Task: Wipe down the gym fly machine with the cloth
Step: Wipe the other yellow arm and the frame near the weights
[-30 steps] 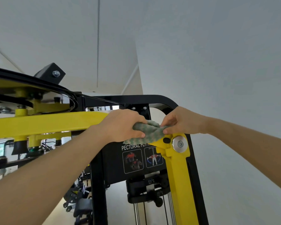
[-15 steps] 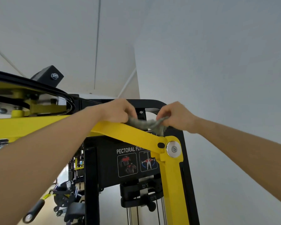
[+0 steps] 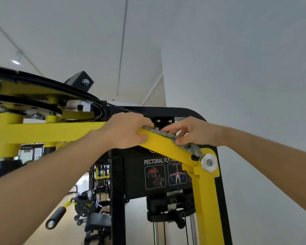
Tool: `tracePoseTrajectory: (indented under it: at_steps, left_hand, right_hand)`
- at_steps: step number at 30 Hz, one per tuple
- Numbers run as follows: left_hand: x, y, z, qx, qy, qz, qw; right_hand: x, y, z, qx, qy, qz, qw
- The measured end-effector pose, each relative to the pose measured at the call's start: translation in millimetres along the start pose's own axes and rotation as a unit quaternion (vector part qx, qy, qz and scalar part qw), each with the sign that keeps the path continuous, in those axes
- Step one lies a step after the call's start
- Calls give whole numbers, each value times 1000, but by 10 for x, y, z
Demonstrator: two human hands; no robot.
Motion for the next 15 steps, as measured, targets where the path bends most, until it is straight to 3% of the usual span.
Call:
tracePoseTrajectory:
  at_steps: [4, 7, 15]
  left_hand:
    - [360, 348, 174, -107, -108, 54, 987]
    - [678, 645, 293, -175, -112, 123, 970]
    - [799, 927, 214, -220, -104, 115, 963]
  right_hand:
    - [298, -191, -122, 9, 23, 39, 999]
    - [488, -329, -165, 21, 49, 51, 997]
    - [1023, -733, -280, 31, 83, 68, 994]
Point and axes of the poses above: each hand's wrist, its own y-axis away from the middle knuckle, its own z-axis out of the back of the hand, x = y × z, the point moved 9 cm from there along -y, towards the middle knuckle, and after that the axes turned 4 degrees about -x, right-handed, at the moved point
